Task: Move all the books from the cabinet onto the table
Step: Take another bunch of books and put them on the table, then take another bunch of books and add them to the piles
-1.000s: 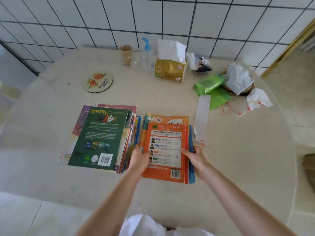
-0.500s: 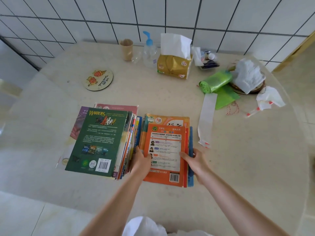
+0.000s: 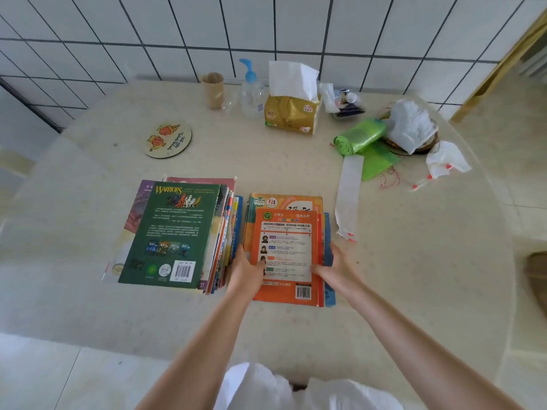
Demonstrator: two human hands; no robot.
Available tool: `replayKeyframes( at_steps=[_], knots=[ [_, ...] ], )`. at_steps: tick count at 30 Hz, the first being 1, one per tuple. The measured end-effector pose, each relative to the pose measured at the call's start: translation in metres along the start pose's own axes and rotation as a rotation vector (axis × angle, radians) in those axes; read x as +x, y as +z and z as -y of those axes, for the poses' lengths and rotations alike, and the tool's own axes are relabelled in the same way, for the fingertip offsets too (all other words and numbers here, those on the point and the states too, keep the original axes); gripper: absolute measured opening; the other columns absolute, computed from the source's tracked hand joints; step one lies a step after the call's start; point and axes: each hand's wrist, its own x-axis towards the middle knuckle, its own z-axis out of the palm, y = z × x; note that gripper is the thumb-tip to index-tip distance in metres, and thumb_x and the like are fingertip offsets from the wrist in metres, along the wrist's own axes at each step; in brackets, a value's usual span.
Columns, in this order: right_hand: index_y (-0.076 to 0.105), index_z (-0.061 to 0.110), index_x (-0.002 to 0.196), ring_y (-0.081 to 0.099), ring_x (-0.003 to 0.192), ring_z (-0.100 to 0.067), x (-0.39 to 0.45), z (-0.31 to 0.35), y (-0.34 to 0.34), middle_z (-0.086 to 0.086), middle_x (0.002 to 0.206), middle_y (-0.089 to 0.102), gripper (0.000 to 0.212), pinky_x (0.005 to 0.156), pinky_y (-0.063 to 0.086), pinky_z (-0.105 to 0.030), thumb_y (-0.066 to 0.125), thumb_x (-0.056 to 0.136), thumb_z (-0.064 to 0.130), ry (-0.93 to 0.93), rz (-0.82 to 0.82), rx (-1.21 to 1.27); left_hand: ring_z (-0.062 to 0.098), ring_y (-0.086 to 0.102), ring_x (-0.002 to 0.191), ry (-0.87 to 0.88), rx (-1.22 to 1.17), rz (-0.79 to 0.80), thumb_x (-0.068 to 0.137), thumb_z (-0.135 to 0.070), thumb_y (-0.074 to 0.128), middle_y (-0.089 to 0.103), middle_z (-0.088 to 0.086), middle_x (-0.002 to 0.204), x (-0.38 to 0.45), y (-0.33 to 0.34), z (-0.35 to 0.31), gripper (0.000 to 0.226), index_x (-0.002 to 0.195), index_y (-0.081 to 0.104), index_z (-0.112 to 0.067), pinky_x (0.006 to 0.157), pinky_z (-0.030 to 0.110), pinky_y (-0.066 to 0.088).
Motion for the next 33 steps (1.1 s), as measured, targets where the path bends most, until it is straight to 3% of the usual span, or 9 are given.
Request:
replayKeyframes(
  at_steps=[3, 8, 11, 14, 15, 19, 23, 25, 33],
  knots=[
    [0.049, 0.038, 0.117, 0.066, 0.093, -0.008, -0.018, 0.004, 0.0, 0.014, 0.106, 0.066, 0.041, 0.081, 0.058, -0.036, 0.068, 0.081, 0.036, -0.033, -0.034, -0.01, 0.019, 0.055, 0.114, 0.07, 0.036, -0.012, 0.098, -0.016, 0.053, 0.05, 0.001, 0.139, -0.013, -0.006, 0.005, 0.062, 0.151, 0.02, -0.019, 0.087, 0.037, 0.05],
    [0.051, 0.021, 0.129, 0.055, 0.084, 0.0, -0.055, 0.012, 0.001, 0.008, 0.116, 0.06, 0.038, 0.057, 0.042, -0.006, 0.059, 0.092, 0.03, -0.11, -0.118, -0.071, 0.017, 0.06, 0.112, 0.256, 0.129, -0.029, 0.096, -0.029, 0.056, 0.055, -0.009, 0.13, -0.024, -0.017, 0.014, 0.053, 0.144, 0.033, -0.027, 0.085, 0.039, 0.057],
    [0.054, 0.021, 0.129, 0.055, 0.099, -0.003, -0.08, 0.013, 0.006, 0.01, 0.116, 0.06, 0.036, 0.057, 0.035, 0.002, 0.056, 0.094, 0.03, -0.153, -0.153, -0.138, 0.011, 0.062, 0.107, 0.373, 0.137, -0.016, 0.096, -0.027, 0.055, 0.06, -0.011, 0.127, -0.032, -0.021, 0.017, 0.04, 0.135, 0.046, -0.028, 0.074, 0.022, 0.056],
    [0.059, 0.025, 0.121, 0.059, 0.105, -0.006, -0.102, 0.009, 0.015, 0.009, 0.116, 0.065, 0.026, 0.072, 0.04, -0.006, 0.055, 0.095, 0.025, -0.201, -0.23, -0.159, 0.01, 0.063, 0.106, 0.488, 0.135, 0.003, 0.096, -0.018, 0.056, 0.064, -0.007, 0.123, -0.046, -0.027, 0.02, 0.035, 0.131, 0.052, -0.022, 0.072, 0.012, 0.051],
    [0.06, 0.025, 0.119, 0.06, 0.106, -0.008, -0.108, 0.008, 0.02, 0.007, 0.116, 0.066, 0.026, 0.077, 0.041, -0.009, 0.056, 0.094, 0.023, -0.218, -0.273, -0.153, 0.009, 0.064, 0.102, 0.527, 0.132, 0.021, 0.096, -0.018, 0.056, 0.065, -0.006, 0.121, -0.051, -0.029, 0.021, 0.034, 0.129, 0.053, -0.022, 0.074, 0.013, 0.053],
    [0.058, 0.014, 0.123, 0.057, 0.1, -0.004, -0.141, 0.003, 0.042, 0.006, 0.11, 0.066, 0.029, 0.076, 0.031, 0.006, 0.057, 0.094, 0.014, -0.253, -0.461, -0.117, 0.006, 0.064, 0.101, 0.665, 0.222, 0.045, 0.094, -0.021, 0.058, 0.069, -0.014, 0.108, -0.066, -0.038, 0.035, 0.028, 0.121, 0.058, -0.026, 0.087, 0.034, 0.055],
    [0.056, 0.014, 0.124, 0.063, 0.108, -0.019, -0.169, -0.017, 0.077, -0.001, 0.111, 0.068, 0.033, 0.089, 0.041, -0.022, 0.058, 0.091, 0.011, -0.195, -0.602, -0.131, 0.006, 0.061, 0.098, 0.847, 0.309, 0.133, 0.092, -0.016, 0.06, 0.067, -0.014, 0.099, -0.073, -0.048, 0.055, 0.026, 0.117, 0.06, -0.023, 0.087, 0.025, 0.049],
    [0.054, 0.013, 0.125, 0.061, 0.108, -0.021, -0.182, -0.029, 0.099, -0.001, 0.111, 0.068, 0.033, 0.091, 0.043, -0.028, 0.057, 0.092, 0.014, -0.116, -0.659, -0.109, 0.006, 0.058, 0.1, 0.882, 0.387, 0.235, 0.092, -0.018, 0.059, 0.066, -0.01, 0.103, -0.075, -0.053, 0.067, 0.027, 0.118, 0.058, -0.024, 0.083, 0.016, 0.043],
    [0.059, 0.015, 0.118, 0.064, 0.103, -0.015, -0.258, -0.067, 0.185, 0.005, 0.103, 0.068, 0.03, 0.085, 0.041, -0.022, 0.05, 0.092, 0.026, 0.08, -0.859, 0.072, 0.015, 0.06, 0.096, 1.044, 0.539, 0.501, 0.09, -0.011, 0.06, 0.069, -0.004, 0.097, -0.106, -0.068, 0.116, 0.025, 0.114, 0.063, -0.018, 0.083, 0.019, 0.04]
  ],
)
